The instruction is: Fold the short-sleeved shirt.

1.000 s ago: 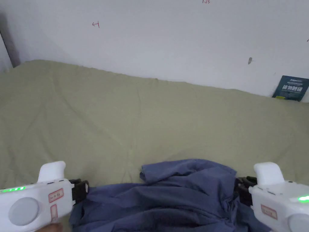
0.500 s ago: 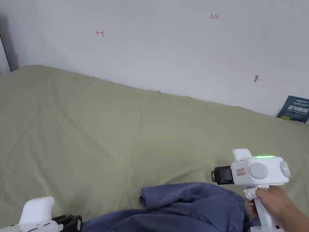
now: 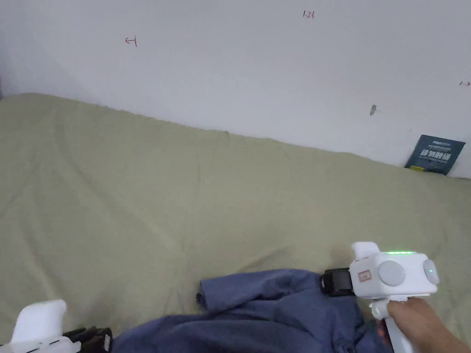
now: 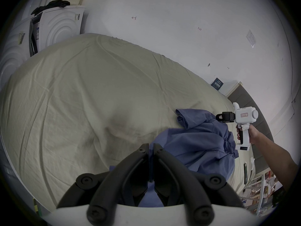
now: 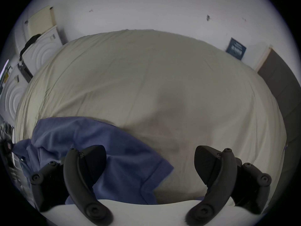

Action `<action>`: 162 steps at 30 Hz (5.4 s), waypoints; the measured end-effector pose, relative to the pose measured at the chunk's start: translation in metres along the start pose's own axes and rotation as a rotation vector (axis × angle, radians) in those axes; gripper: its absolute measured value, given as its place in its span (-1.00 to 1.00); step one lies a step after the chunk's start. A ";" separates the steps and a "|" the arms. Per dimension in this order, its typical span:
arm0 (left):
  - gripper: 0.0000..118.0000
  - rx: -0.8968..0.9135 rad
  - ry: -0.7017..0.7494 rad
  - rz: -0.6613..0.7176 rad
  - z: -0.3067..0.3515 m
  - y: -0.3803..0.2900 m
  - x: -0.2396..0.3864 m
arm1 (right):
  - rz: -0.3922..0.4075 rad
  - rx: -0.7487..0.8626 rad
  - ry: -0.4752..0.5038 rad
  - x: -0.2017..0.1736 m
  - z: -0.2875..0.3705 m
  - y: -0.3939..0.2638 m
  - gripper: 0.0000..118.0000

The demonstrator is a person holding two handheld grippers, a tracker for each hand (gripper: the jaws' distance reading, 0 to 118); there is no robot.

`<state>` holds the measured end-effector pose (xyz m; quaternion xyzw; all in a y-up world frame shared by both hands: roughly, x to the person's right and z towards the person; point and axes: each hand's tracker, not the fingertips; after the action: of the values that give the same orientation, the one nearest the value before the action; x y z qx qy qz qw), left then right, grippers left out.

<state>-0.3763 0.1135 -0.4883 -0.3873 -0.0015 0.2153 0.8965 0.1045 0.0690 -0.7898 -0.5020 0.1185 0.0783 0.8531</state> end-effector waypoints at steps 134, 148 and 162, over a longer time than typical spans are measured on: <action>-1.00 0.234 0.152 -0.359 0.211 -0.155 0.015 | -0.252 0.629 -0.036 -0.073 0.370 -0.443 -1.00; 0.68 -0.058 0.246 -0.475 0.107 -0.148 -0.053 | -0.240 0.553 -0.056 -0.070 0.346 -0.444 -1.00; -0.90 -0.158 0.158 -0.430 0.084 -0.142 -0.050 | -0.221 0.426 -0.115 -0.046 0.328 -0.436 -1.00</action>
<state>-0.3810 0.0663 -0.3230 -0.4625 -0.0307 -0.0124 0.8860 0.2108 0.1448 -0.2576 -0.3156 0.0280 -0.0139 0.9484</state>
